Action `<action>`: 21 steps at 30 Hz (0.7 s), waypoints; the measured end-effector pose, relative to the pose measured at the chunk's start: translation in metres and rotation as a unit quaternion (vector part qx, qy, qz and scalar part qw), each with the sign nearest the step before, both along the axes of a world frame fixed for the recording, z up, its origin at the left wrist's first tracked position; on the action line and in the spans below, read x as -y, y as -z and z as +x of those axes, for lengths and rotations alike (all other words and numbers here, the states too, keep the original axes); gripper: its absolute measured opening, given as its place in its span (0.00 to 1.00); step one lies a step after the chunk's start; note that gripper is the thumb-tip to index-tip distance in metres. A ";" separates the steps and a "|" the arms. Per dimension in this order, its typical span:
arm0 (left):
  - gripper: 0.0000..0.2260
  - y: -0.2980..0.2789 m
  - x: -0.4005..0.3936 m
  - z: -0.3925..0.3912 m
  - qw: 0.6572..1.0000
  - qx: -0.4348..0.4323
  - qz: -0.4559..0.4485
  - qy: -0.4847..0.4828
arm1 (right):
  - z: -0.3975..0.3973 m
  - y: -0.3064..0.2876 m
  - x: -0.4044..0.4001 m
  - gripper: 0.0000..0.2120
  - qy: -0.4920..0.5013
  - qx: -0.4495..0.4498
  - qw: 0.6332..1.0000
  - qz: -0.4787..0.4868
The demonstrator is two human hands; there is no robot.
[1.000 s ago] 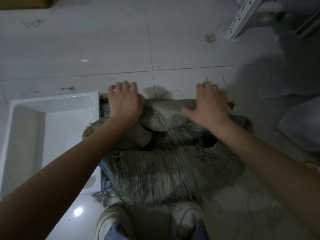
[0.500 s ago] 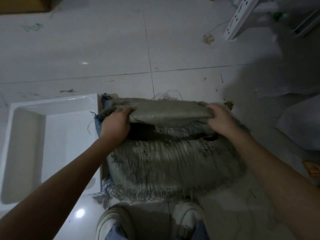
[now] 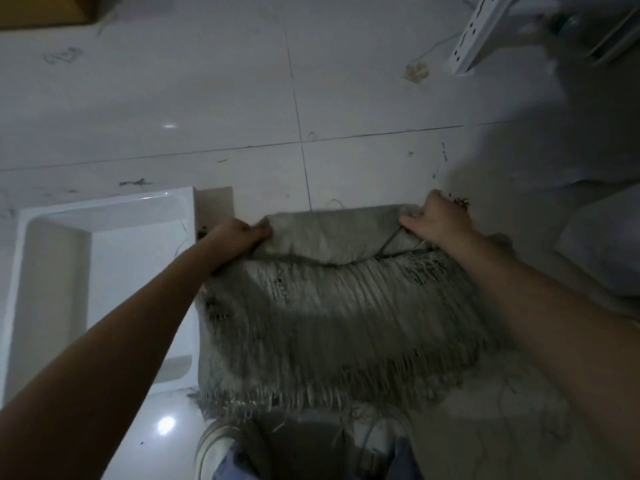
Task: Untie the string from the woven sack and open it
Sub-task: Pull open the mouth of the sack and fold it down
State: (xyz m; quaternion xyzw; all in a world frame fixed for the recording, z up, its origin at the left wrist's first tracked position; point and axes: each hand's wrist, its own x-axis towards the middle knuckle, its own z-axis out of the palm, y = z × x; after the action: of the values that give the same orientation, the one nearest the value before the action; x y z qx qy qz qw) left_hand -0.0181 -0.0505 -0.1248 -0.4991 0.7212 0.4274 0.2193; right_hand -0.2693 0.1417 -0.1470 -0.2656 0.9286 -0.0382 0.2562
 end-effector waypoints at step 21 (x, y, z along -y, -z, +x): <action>0.33 0.021 -0.043 -0.040 0.617 0.228 -0.511 0.553 | 0.079 -0.025 -0.109 0.15 -0.571 -0.139 0.805 -0.083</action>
State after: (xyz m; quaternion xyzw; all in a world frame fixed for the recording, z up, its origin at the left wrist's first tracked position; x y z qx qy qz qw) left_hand -0.0576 -0.0076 -0.1463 -0.1183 0.8898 -0.3395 0.2810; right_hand -0.1900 0.2508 -0.1218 -0.7703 0.6284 0.0757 0.0770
